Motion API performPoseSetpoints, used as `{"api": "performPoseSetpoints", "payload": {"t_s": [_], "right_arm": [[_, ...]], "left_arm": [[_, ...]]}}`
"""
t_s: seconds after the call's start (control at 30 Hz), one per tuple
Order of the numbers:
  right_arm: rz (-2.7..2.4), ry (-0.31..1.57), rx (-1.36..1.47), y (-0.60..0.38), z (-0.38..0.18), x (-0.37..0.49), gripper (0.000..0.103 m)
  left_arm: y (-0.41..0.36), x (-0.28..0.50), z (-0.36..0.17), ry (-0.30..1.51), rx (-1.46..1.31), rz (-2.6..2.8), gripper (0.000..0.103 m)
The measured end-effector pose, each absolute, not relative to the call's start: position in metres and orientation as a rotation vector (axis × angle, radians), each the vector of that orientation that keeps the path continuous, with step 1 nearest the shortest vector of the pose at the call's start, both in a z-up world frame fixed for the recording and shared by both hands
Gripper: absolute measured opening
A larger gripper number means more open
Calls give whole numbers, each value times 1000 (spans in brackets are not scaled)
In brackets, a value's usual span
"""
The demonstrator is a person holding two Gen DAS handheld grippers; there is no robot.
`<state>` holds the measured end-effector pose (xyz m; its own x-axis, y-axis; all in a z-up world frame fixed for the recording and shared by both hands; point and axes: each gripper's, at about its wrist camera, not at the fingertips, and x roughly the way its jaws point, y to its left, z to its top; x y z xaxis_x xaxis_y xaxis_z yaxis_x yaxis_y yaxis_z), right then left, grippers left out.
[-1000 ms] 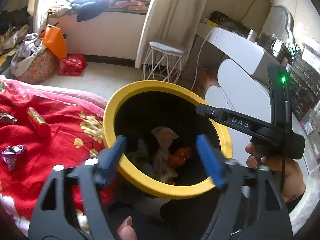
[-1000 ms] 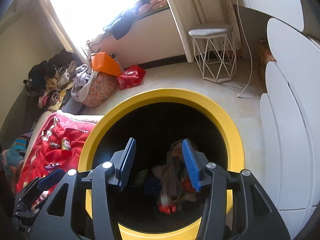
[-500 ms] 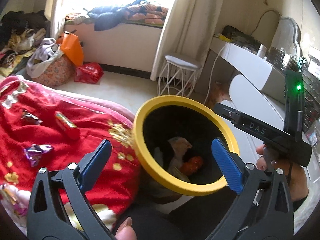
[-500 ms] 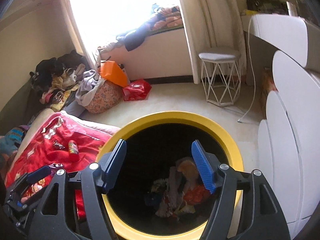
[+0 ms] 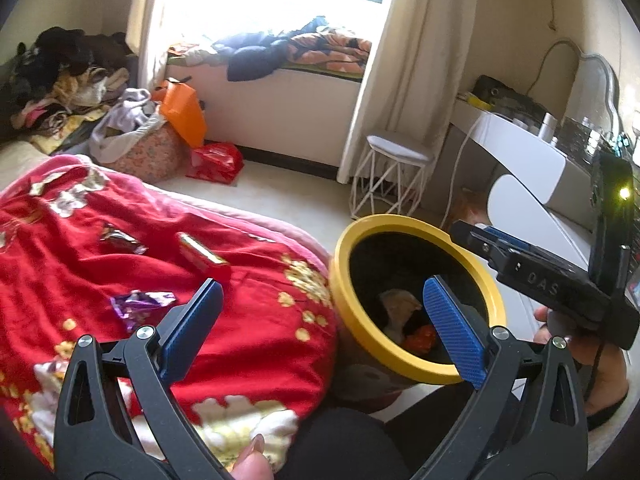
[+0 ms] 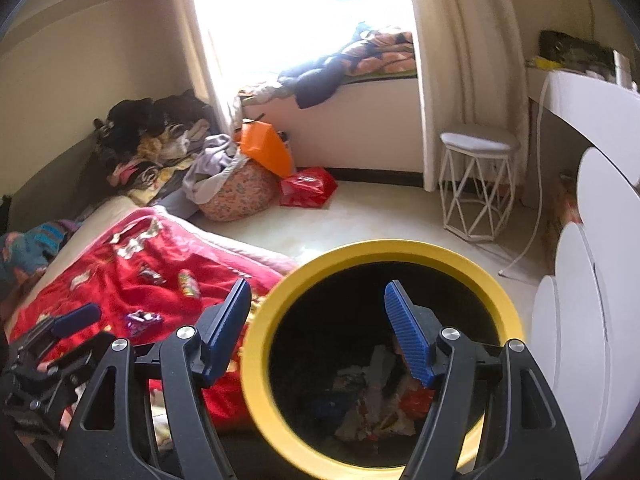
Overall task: Collect trash
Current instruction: 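Move both open grippers back toward the purple wrapper and can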
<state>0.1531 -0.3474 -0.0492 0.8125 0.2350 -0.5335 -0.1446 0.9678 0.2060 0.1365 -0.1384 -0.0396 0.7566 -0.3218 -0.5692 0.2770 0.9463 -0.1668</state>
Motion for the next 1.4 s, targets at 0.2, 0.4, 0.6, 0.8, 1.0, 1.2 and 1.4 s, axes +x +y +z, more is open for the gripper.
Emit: {"api": "performPoseSetpoints", "payload": {"t_s": [0.2,0.4,0.6,0.8,1.0,1.2,1.4], "right_arm": [[265,571,115,-322,-45,147,67],[320,558,81,-299,-42,142,67],[373,556,45,-275,-41,140,67],[415,560,13,-252,-42,139,67],[446,580,-13,-229,-48,147,67],[471,615,-32,-208,-59,165,67],[473,642,-39,-194,-69,184,67]], "left_arm": [[-114,132,-34,605,-86,-269,92],[-92,127,-29,580,-101,-216,92],[-68,124,-27,566,-128,-159,92],[-45,122,-31,574,-160,-105,92],[-15,119,-40,610,-200,-36,92],[19,113,-53,649,-251,44,92],[40,105,-66,690,-282,85,92]]}}
